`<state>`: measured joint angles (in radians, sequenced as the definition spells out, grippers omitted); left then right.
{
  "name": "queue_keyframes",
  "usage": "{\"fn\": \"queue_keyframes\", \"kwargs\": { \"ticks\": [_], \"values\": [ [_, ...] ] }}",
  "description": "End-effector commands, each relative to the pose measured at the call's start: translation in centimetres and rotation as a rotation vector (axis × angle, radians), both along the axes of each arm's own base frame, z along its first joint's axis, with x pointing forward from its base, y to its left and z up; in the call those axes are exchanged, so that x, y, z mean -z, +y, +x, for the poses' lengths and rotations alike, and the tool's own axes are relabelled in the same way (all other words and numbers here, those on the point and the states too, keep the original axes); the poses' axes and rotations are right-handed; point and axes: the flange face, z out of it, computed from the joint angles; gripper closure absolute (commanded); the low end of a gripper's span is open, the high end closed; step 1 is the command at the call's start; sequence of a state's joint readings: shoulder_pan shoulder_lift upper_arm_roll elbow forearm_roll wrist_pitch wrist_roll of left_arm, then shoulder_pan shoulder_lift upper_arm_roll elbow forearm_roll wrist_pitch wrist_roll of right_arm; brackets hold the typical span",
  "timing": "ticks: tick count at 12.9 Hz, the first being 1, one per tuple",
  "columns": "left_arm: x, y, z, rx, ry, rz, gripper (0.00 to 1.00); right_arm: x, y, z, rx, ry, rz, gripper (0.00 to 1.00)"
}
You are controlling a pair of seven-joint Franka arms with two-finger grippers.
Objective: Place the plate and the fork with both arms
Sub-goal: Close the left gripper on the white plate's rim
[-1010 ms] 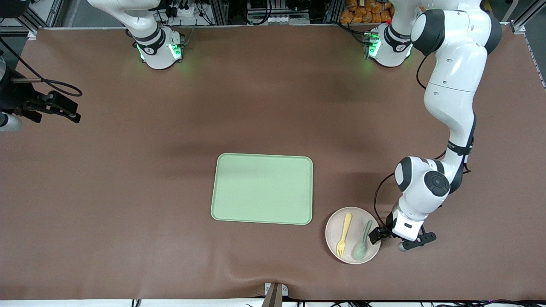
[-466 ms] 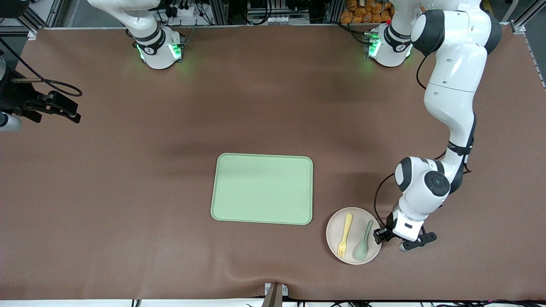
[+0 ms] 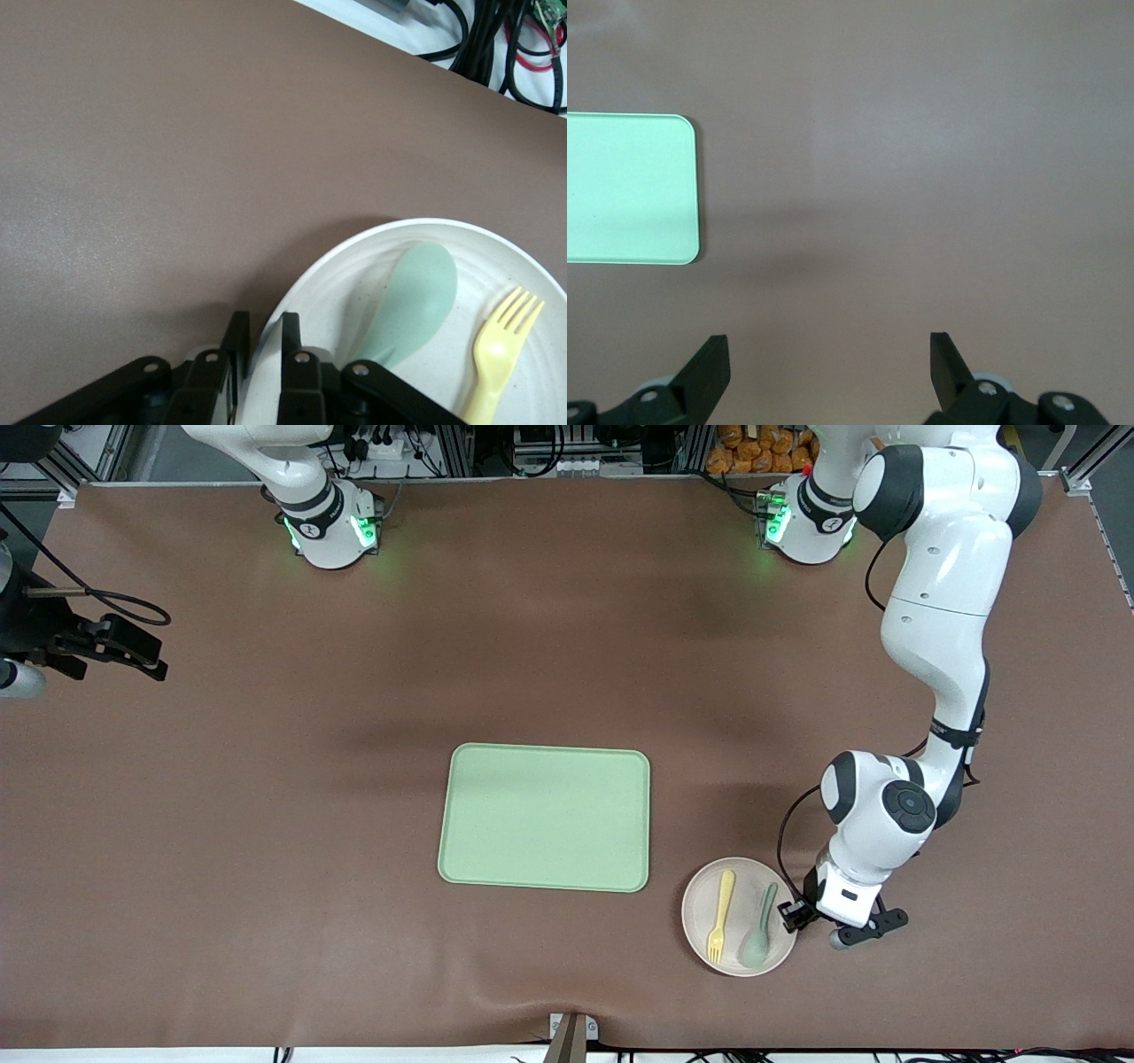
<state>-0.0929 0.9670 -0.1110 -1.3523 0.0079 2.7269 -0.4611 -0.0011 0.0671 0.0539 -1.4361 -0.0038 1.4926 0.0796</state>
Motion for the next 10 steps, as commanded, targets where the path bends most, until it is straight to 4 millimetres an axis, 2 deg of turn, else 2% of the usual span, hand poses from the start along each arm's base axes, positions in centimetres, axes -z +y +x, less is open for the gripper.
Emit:
{"fn": "queue_keyframes", "kwargs": {
  "ticks": [1,10],
  "values": [
    [0.1,0.1,0.0,-0.005,0.001,0.009,0.98,-0.1,-0.3,-0.3,-0.002,-0.004,0.002,0.0],
    [-0.9,0.9,-0.4,-0.009,0.003,0.013,1.0,-0.1,-0.3,-0.3,-0.002,-0.003,0.002,0.0]
  ]
}}
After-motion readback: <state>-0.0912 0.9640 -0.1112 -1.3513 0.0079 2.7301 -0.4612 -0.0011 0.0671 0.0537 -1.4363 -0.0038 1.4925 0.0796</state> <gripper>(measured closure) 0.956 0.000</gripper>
